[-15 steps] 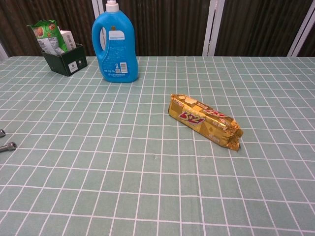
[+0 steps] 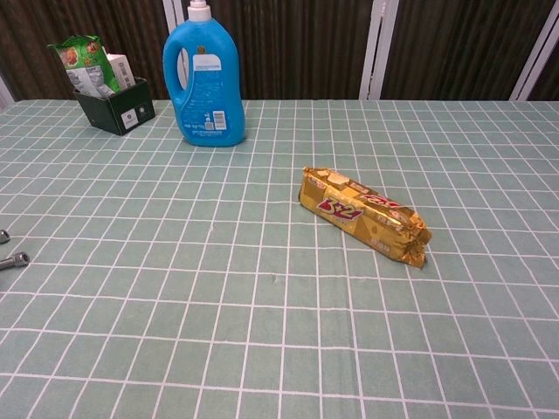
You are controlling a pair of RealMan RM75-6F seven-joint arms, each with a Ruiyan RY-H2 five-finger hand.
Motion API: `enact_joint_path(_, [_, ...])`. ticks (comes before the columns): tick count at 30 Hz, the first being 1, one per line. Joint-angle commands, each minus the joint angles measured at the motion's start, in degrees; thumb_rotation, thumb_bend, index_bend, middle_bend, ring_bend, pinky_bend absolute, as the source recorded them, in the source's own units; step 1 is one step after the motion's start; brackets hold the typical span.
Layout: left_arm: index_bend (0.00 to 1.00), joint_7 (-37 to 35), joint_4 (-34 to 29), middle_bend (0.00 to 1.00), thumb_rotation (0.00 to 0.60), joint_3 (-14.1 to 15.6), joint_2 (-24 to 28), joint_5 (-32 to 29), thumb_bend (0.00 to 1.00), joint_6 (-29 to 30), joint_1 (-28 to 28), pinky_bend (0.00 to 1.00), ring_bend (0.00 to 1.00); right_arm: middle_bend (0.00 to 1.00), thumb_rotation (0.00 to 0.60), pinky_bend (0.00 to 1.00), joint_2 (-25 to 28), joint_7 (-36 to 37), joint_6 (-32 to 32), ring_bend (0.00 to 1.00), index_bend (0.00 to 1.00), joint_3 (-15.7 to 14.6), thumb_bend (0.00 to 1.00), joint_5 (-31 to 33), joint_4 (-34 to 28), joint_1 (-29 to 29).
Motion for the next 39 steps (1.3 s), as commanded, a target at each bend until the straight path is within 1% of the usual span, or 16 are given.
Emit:
enact_joint_path(1, [0.38, 3.61, 5.67, 1.0, 0.6, -2.54, -4.66, -5.57, 0.41, -5.39, -2.38, 1.0, 1.0, 0.0, 0.6, 0.0, 0.02, 0.05, 0.0, 0.0, 0.0, 0.06, 0.15, 0.18, 0.04, -0.01])
enact_joint_path(6, [0.4, 4.8, 10.72, 1.0, 0.6, -4.17, -7.82, -9.81, 0.41, -9.32, -3.83, 1.0, 1.0, 0.0, 0.6, 0.0, 0.06, 0.24, -0.19, 0.0, 0.0, 0.14, 0.15, 0.4, 0.11, 0.11])
enact_joint_path(12, [0.41, 4.12, 17.69, 1.0, 0.6, -5.98, -11.11, -12.79, 0.41, -11.82, -5.31, 1.0, 1.0, 0.0, 0.6, 0.0, 0.16, 0.4, -0.04, 0.0, 0.0, 0.19, 0.15, 0.47, 0.12, 0.09])
enact_joint_path(16, [0.41, 3.64, 20.48, 1.0, 0.6, -6.42, -12.29, -13.61, 0.4, -12.51, -5.79, 1.0, 1.0, 0.0, 0.6, 0.0, 0.11, 0.23, -0.09, 0.0, 0.0, 0.23, 0.15, 0.62, 0.13, 0.09])
enact_joint_path(23, [0.45, 3.78, 23.31, 1.0, 0.6, -6.81, -13.39, -15.12, 0.4, -14.62, -6.61, 1.0, 1.0, 0.0, 0.6, 0.0, 0.09, 0.07, -0.13, 0.0, 0.0, 0.3, 0.15, 0.8, 0.09, 0.09])
enact_joint_path(34, [0.45, 3.63, 25.35, 1.0, 0.6, -7.38, -14.47, -16.17, 0.39, -15.92, -7.64, 1.0, 1.0, 0.0, 0.6, 0.0, 0.08, 0.01, -0.1, 0.0, 0.0, 0.4, 0.15, 0.97, 0.12, 0.08])
enact_joint_path(39, [0.47, 3.83, 25.8, 1.0, 0.6, -7.5, -14.6, -16.65, 0.38, -16.44, -7.89, 1.0, 1.0, 0.0, 0.6, 0.0, 0.11, 0.0, 0.01, 0.0, 0.0, 0.45, 0.15, 1.08, 0.1, 0.03])
